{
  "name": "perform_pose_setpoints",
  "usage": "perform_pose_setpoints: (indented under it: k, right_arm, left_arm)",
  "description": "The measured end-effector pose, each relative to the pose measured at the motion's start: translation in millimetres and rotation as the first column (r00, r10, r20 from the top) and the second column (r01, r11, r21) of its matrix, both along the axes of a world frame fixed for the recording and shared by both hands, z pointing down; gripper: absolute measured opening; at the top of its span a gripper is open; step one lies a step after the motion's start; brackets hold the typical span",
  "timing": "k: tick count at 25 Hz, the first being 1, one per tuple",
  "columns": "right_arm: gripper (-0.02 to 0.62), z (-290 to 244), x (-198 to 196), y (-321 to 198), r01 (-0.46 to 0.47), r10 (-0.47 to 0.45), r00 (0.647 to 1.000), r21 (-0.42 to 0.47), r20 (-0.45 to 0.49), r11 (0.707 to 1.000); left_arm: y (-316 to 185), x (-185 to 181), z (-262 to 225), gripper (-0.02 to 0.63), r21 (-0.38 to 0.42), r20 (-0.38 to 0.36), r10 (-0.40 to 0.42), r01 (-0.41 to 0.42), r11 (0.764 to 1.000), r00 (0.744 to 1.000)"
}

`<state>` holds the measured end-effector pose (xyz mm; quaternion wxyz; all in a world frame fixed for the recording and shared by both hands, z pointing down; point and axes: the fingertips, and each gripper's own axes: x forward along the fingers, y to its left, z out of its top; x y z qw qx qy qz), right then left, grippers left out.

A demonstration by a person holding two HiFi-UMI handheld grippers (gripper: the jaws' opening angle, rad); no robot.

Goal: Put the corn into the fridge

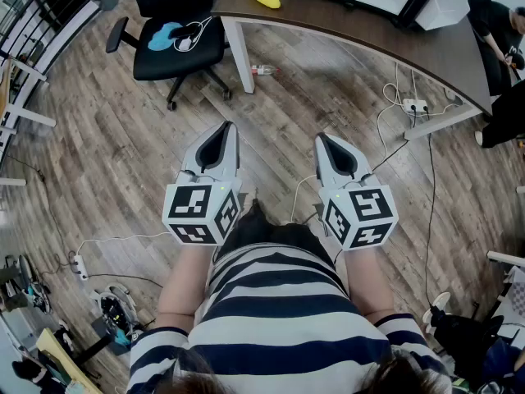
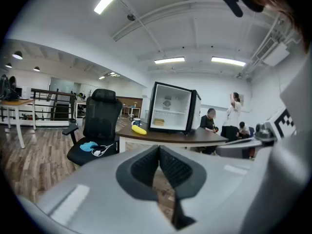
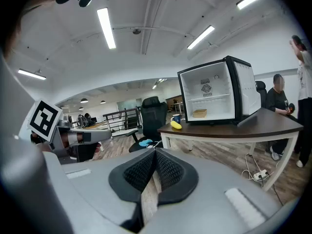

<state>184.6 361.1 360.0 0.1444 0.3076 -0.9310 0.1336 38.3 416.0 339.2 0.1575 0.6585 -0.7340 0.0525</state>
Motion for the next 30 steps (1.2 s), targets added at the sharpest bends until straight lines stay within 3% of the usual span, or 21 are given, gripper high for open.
perform_pose_setpoints:
  k: [7, 12, 22, 30]
  right_arm:
    - [-0.004, 5.8, -32.0, -21.8, -0.017, 0.017, 1.000, 0.001, -0.023, 1.000]
    - [-0.003, 6.3, -52.7, -37.2, -0.047, 0.047, 0.999, -0.028, 0.012, 0.999]
    - [-0.003, 8.7, -106.0, -55.6, -0.054, 0.054, 0.998, -0.012, -0.025, 0.998]
    - [-0.003, 7.8, -154.1, -62.8, -0.046, 0.045, 0.998, -0.011, -0.051, 0.999]
  left_arm:
    - [-25.0, -34.5, -0.4, 0.000, 0.005, -0.009, 0.015, -0.015, 1.000, 1.000]
    - [-39.9, -58.1, 4.1, 0.000, -0.005, -0.012, 0.035, -0.035, 0.999, 0.999]
    - [-63.9, -111.5, 2.0, 0.000, -0.005, 0.012, 0.061, -0.060, 0.998, 0.998]
    - [-75.8, -154.9, 4.7, 0.000, -0.005, -0.015, 0.074, -0.074, 0.997, 0.997]
